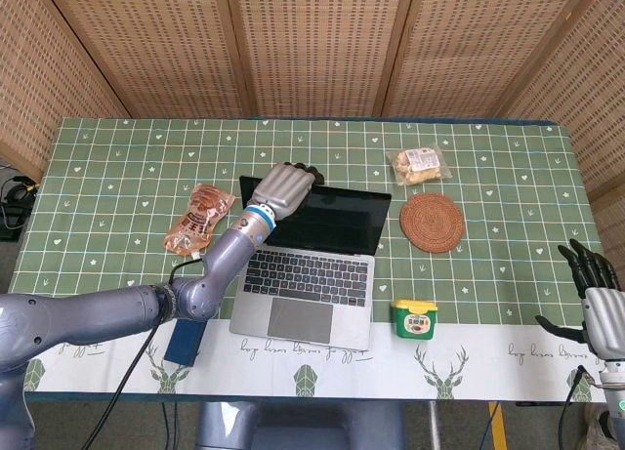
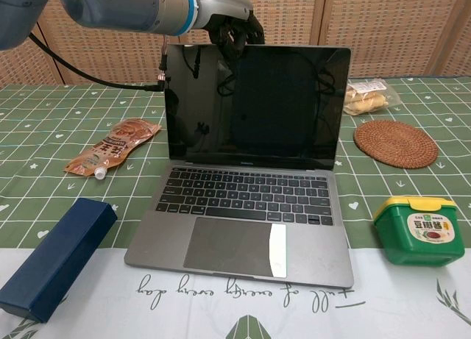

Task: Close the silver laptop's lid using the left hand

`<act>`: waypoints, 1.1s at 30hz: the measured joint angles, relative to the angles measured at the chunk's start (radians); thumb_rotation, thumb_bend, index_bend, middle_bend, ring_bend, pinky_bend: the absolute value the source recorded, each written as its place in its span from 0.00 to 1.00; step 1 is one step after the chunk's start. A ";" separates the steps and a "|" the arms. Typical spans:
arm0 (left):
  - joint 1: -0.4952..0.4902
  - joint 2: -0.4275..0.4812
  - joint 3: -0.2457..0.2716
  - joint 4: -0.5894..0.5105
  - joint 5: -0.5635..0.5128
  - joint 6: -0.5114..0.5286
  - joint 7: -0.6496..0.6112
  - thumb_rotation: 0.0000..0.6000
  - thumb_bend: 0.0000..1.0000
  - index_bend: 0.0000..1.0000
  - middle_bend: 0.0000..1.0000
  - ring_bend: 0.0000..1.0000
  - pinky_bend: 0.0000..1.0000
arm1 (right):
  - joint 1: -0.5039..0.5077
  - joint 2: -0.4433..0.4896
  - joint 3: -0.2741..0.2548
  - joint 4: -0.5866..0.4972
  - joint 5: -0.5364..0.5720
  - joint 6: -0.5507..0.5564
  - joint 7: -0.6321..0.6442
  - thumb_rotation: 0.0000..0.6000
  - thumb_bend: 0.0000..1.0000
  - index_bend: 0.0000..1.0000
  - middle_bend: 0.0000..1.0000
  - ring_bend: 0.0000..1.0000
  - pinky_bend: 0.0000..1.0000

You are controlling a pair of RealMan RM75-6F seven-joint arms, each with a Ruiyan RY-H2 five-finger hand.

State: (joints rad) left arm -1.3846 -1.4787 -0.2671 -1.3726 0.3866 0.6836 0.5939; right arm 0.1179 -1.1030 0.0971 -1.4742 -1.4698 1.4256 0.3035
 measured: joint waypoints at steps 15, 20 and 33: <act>0.032 0.170 0.034 -0.309 0.072 0.026 -0.050 1.00 1.00 0.36 0.28 0.24 0.28 | -0.005 0.003 -0.007 -0.016 -0.023 0.019 -0.014 1.00 0.10 0.00 0.00 0.00 0.00; 0.068 0.224 0.064 -0.441 0.116 0.040 -0.083 1.00 1.00 0.36 0.27 0.24 0.28 | -0.007 0.004 -0.012 -0.024 -0.034 0.028 -0.021 1.00 0.10 0.00 0.00 0.00 0.00; 0.208 0.280 0.187 -0.600 0.298 0.036 -0.203 1.00 1.00 0.32 0.25 0.24 0.28 | -0.015 0.009 -0.018 -0.041 -0.056 0.056 -0.033 1.00 0.10 0.00 0.00 0.00 0.00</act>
State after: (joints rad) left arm -1.1762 -1.1984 -0.0802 -1.9728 0.6848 0.7200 0.3904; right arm 0.1028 -1.0939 0.0795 -1.5148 -1.5256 1.4816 0.2710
